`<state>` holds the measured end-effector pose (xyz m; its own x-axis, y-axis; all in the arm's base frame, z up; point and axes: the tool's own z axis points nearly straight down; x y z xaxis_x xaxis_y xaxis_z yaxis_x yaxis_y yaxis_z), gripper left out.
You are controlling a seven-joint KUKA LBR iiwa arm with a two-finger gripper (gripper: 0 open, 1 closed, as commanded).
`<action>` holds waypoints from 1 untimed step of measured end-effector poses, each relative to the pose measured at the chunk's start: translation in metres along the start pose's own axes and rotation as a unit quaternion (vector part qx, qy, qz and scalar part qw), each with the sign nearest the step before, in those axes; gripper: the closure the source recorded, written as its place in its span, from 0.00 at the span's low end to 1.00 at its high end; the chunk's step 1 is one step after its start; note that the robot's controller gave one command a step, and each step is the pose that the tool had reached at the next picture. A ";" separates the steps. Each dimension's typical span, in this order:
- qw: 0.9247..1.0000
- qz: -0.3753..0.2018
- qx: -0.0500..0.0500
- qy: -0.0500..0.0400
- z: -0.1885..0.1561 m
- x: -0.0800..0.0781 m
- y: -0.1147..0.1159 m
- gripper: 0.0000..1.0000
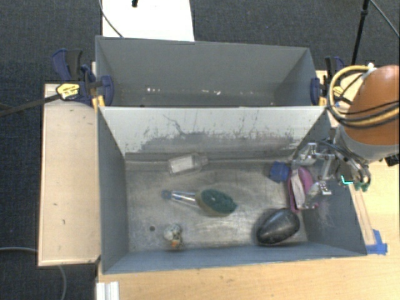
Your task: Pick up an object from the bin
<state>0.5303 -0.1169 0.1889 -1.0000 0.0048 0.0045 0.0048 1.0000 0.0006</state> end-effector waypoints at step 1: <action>0.987 -0.159 -0.002 -0.002 0.092 0.031 0.079 0.00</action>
Offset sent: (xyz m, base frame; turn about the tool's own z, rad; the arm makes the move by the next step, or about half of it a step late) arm -0.0314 0.0752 -0.0923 -0.3173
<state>0.4989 -0.0381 0.0967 -0.9510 -0.3092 -0.0005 -0.3092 0.9510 0.0046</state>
